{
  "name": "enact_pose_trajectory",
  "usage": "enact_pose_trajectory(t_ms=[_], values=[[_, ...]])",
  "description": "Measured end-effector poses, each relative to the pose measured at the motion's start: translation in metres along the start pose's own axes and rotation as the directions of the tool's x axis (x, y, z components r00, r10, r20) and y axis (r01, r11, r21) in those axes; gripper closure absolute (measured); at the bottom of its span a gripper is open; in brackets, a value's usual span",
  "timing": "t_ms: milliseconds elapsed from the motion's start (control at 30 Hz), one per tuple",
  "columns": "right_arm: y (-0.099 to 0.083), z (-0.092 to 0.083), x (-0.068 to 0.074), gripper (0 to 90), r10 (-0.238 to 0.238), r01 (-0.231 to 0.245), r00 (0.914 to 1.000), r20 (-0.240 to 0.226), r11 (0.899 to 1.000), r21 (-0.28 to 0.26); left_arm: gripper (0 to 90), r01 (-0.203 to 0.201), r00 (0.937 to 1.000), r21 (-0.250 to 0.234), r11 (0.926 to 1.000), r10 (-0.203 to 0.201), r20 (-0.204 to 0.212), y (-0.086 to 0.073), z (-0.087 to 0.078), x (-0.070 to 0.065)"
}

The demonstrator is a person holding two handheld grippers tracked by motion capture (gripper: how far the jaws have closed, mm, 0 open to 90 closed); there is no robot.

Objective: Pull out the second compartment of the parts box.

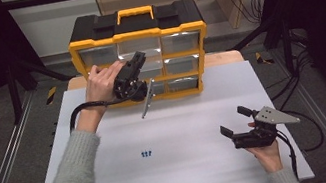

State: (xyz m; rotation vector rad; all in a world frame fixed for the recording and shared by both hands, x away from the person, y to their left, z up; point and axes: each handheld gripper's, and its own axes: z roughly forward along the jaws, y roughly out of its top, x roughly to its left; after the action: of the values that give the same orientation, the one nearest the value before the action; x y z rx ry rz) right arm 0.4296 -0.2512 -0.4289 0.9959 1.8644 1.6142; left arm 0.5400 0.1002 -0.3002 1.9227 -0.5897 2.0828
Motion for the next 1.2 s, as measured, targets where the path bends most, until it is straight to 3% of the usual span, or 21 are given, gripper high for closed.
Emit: enact_pose_trajectory(t_ms=[333,467,533,567,600,867,900,1000,1200], values=[[0.000,0.000,0.001,2.1,0.008,-0.008,1.0000,0.003,1.000,0.002,78.3,-0.026,0.9997,0.004,0.9997,0.026,-0.002,0.004,-0.009,0.001],[0.000,0.001,0.001,2.1,0.010,-0.010,0.9999,0.002,1.000,0.009,78.4,-0.018,0.9998,-0.004,0.9998,0.018,-0.005,0.005,-0.013,0.001],[-0.001,0.001,0.000,2.1,-0.013,0.013,0.9999,0.001,1.000,0.009,78.3,-0.015,0.9999,-0.010,0.9998,0.014,-0.004,0.005,-0.015,0.001],[0.000,0.001,0.002,2.1,0.019,-0.019,0.9998,0.000,1.000,0.015,78.3,-0.011,0.9999,-0.014,0.9998,0.011,-0.003,0.006,-0.016,0.001],[-0.001,0.001,0.000,2.1,-0.015,0.015,0.9999,0.001,1.000,0.006,78.3,-0.010,0.9999,-0.016,0.9998,0.010,-0.003,0.006,-0.017,0.001],[-0.001,0.001,0.001,2.1,0.003,-0.003,1.0000,0.002,1.000,0.009,78.2,-0.010,0.9999,-0.031,0.9995,0.010,-0.001,0.007,-0.027,0.001],[0.000,0.002,0.002,2.1,0.008,-0.008,1.0000,0.002,1.000,0.006,78.2,-0.030,0.9996,-0.014,0.9995,0.030,0.000,0.008,-0.029,0.002],[-0.001,0.002,0.002,2.1,0.010,-0.010,0.9999,0.000,1.000,0.011,78.2,-0.008,1.0000,-0.034,0.9994,0.007,-0.002,0.007,-0.029,0.001],[0.000,0.001,0.002,2.1,0.009,-0.010,1.0000,0.001,1.000,0.009,78.2,-0.004,1.0000,-0.036,0.9993,0.003,-0.002,0.009,-0.030,0.002]])
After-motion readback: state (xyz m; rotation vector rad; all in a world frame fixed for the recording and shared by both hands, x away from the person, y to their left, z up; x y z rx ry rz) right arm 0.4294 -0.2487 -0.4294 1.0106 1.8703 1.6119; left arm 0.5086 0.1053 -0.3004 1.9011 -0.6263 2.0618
